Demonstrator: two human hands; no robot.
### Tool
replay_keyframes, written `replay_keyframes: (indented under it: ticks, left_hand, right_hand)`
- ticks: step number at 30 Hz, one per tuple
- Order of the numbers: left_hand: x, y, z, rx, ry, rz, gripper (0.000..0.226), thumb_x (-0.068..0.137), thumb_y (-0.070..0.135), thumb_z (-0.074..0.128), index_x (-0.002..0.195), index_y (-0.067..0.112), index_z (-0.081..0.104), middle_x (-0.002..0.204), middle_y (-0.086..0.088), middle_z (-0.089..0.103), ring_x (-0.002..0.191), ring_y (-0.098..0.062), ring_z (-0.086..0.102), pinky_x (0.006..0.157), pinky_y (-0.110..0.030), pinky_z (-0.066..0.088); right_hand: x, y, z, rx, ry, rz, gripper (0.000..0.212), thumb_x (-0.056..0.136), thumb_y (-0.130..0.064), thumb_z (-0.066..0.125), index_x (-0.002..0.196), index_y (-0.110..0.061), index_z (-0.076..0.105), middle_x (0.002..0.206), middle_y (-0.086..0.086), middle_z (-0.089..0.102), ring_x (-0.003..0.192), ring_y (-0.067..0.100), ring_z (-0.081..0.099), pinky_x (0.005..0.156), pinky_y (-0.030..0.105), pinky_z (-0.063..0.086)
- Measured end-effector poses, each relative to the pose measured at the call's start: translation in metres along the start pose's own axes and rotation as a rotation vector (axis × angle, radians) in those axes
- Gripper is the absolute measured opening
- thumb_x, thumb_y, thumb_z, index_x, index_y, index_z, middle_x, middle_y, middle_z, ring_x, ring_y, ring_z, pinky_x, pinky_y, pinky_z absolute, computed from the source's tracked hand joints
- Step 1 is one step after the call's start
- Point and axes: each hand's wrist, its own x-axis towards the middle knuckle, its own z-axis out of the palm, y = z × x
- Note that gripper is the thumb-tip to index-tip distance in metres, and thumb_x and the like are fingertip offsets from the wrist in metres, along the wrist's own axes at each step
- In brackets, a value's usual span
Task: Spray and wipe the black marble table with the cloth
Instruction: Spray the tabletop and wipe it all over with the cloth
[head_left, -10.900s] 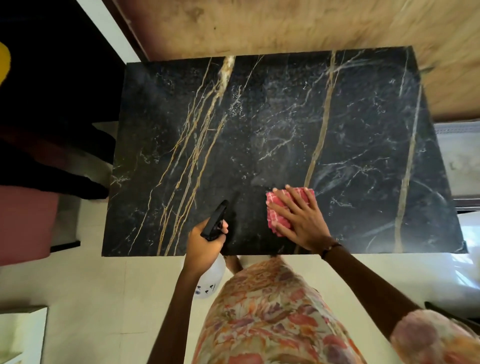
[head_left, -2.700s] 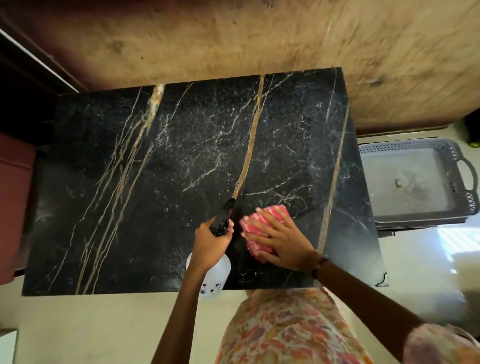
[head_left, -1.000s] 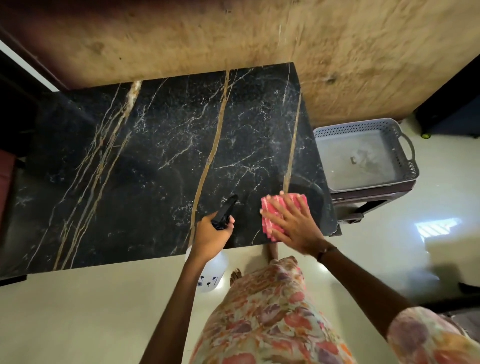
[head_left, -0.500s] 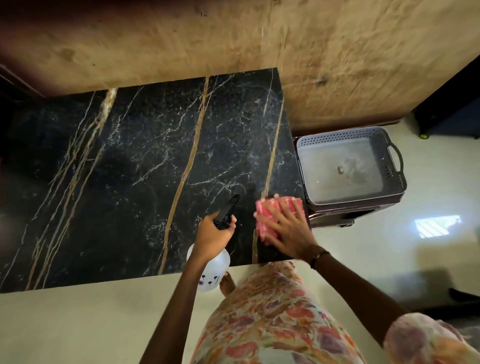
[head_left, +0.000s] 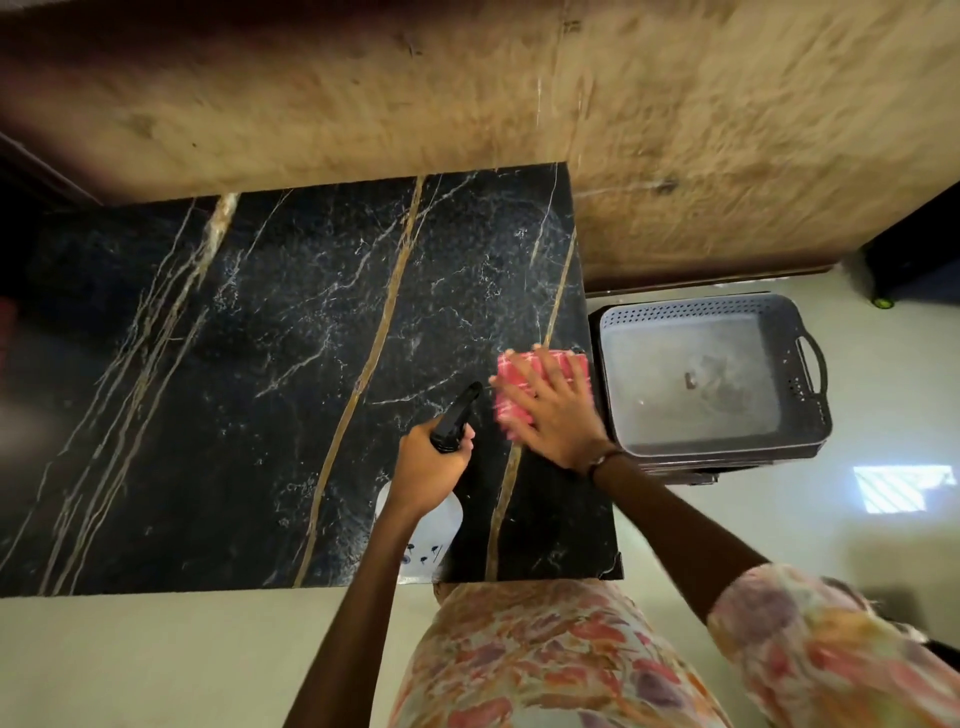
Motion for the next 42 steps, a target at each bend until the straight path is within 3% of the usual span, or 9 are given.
replay_keyframes:
  ticks: [4,7,14,22,28,33,37,40,42]
  left_hand:
    - [0.011,0.007,0.004,0.010,0.008,0.000,0.018,0.083,0.020,0.067,0.065,0.021,0.064,0.061,-0.006,0.063,0.054,-0.018,0.055,0.058,-0.039,0.049]
    - [0.017,0.015,0.005,-0.022,-0.001,-0.014,0.015,0.083,0.017,0.066,0.070,0.024,0.066,0.064,-0.002,0.063,0.058,-0.015,0.057,0.059,-0.033,0.047]
    - [0.041,0.031,0.004,-0.040,0.003,-0.002,0.021,0.084,0.009,0.063,0.074,0.028,0.066,0.073,0.002,0.065,0.067,-0.005,0.059,0.056,-0.008,0.045]
    - [0.079,0.054,0.002,0.006,0.017,-0.028,0.012,0.083,0.018,0.065,0.077,0.008,0.066,0.064,-0.016,0.062,0.053,-0.020,0.051,0.056,-0.035,0.044]
    - [0.106,0.070,0.004,0.012,-0.022,-0.020,0.011,0.084,0.015,0.063,0.076,0.022,0.068,0.071,-0.006,0.064,0.059,-0.018,0.055,0.059,-0.033,0.047]
    - [0.128,0.086,0.008,0.048,-0.006,-0.002,0.018,0.081,0.015,0.064,0.072,0.030,0.066,0.073,-0.004,0.068,0.067,-0.019,0.062,0.063,-0.031,0.049]
    - [0.145,0.097,0.008,0.071,-0.004,0.008,0.014,0.078,0.014,0.064,0.069,0.025,0.067,0.060,0.000,0.065,0.053,-0.013,0.055,0.054,-0.028,0.044]
    - [0.156,0.102,0.004,0.058,-0.014,0.004,0.017,0.080,0.014,0.064,0.069,0.027,0.066,0.057,0.005,0.062,0.048,-0.012,0.052,0.052,-0.027,0.044]
    - [0.162,0.104,0.003,0.046,-0.016,-0.001,0.012,0.083,0.014,0.063,0.078,0.023,0.069,0.068,-0.002,0.065,0.053,-0.015,0.053,0.055,-0.030,0.045]
  right_hand:
    - [-0.019,-0.026,0.015,0.020,-0.043,-0.217,0.058,0.098,-0.060,0.023,0.150,-0.036,0.022,0.161,0.001,0.018,0.149,0.032,0.013,0.117,0.063,0.009]
    - [-0.048,0.013,0.018,0.002,-0.034,-0.302,0.058,0.097,-0.063,0.023,0.150,-0.040,0.022,0.159,0.000,0.023,0.149,0.029,0.012,0.119,0.058,0.009]
    - [0.034,0.056,-0.011,0.018,0.011,0.010,0.058,0.095,-0.062,0.028,0.148,-0.038,0.030,0.158,0.001,0.029,0.147,0.032,0.020,0.118,0.058,0.008]
    - [0.044,0.026,0.001,0.017,-0.007,-0.318,0.056,0.097,-0.061,0.025,0.148,-0.037,0.028,0.158,0.002,0.029,0.147,0.032,0.019,0.117,0.061,0.014]
    - [0.067,0.104,-0.015,0.020,0.064,-0.198,0.056,0.096,-0.061,0.026,0.145,-0.036,0.033,0.154,0.005,0.036,0.145,0.032,0.025,0.117,0.059,0.014]
    - [0.148,0.082,-0.032,0.017,0.075,0.000,0.058,0.095,-0.060,0.026,0.146,-0.036,0.036,0.158,0.001,0.029,0.146,0.032,0.022,0.118,0.059,0.007]
    - [0.154,0.059,-0.029,0.022,0.083,-0.141,0.055,0.095,-0.056,0.024,0.133,-0.029,0.053,0.151,0.006,0.041,0.143,0.037,0.029,0.116,0.063,0.014]
    - [0.130,0.092,-0.025,-0.033,0.086,-0.356,0.057,0.096,-0.060,0.024,0.145,-0.033,0.036,0.155,0.003,0.032,0.145,0.032,0.024,0.117,0.059,0.009]
    - [0.130,0.124,-0.028,-0.030,0.111,-0.334,0.058,0.096,-0.061,0.024,0.146,-0.034,0.033,0.156,0.003,0.028,0.146,0.029,0.019,0.117,0.057,0.005]
